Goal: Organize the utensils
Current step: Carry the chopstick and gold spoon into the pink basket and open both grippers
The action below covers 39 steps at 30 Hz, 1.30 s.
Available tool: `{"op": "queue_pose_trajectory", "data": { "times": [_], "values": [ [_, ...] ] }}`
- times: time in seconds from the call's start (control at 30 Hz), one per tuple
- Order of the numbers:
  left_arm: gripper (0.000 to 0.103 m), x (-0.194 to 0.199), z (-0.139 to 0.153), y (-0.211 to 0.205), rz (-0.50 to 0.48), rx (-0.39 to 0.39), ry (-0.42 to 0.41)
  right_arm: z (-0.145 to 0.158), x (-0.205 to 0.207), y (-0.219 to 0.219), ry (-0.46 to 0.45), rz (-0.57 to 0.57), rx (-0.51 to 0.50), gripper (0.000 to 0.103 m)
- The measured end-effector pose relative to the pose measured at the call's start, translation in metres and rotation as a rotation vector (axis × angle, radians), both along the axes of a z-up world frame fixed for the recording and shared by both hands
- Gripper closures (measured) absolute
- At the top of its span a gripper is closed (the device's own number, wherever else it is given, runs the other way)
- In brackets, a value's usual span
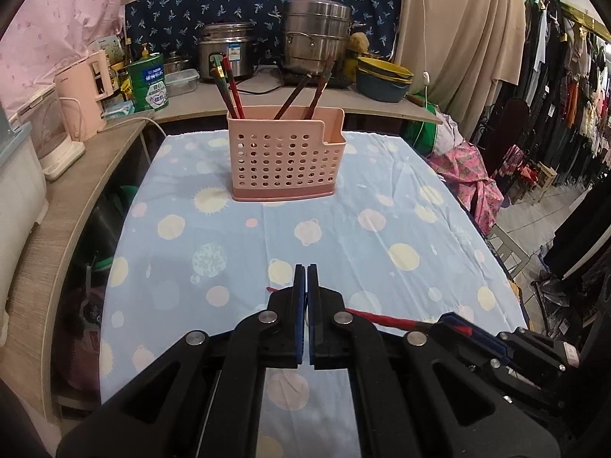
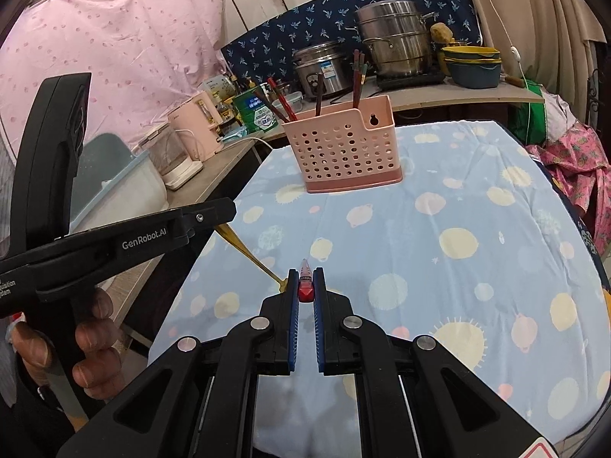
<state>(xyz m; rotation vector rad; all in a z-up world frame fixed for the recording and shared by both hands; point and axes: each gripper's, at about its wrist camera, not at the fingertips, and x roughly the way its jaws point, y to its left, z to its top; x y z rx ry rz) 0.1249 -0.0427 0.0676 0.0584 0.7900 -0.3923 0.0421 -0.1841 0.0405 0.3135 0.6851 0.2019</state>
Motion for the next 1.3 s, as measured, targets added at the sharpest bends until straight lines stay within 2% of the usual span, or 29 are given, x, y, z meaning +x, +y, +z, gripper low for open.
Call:
{"op": "queue_pose_trajectory", "data": {
  "times": [0.17,0.33,0.57,0.73,0.87,1.0,1.1,1.3],
  "values": [
    [0.102,0.016,0.005,0.007,0.031,0.008,-0.002,0.027,0.014,-0.014,-0.077,-0.030,-0.008,0.096],
    [0.102,0.045,0.032,0.018,0.070,-0.008,-0.046,0.061,0.045,-0.034,-0.173,-0.083,-0.057,0.096],
    [0.102,0.095,0.074,0.023,0.109,-0.046,-0.116,0.102,0.097,-0.060,-0.271,-0.160,-0.047,0.096],
    [0.102,0.130,0.108,0.019,0.132,-0.057,-0.196,0.140,0.126,-0.070,-0.387,-0.209,-0.044,0.096],
    [0.102,0.158,0.124,0.011,0.140,-0.049,-0.240,0.166,0.153,-0.074,-0.471,-0.239,-0.035,0.096],
    [0.102,0.189,0.125,0.001,0.148,-0.030,-0.254,0.176,0.183,-0.073,-0.510,-0.252,-0.023,0.096],
    [0.102,0.210,0.115,-0.006,0.147,-0.012,-0.234,0.174,0.209,-0.070,-0.510,-0.249,-0.019,0.096],
    [0.102,0.237,0.087,-0.015,0.139,0.008,-0.178,0.150,0.252,-0.062,-0.448,-0.234,-0.025,0.096]
  ]
}}
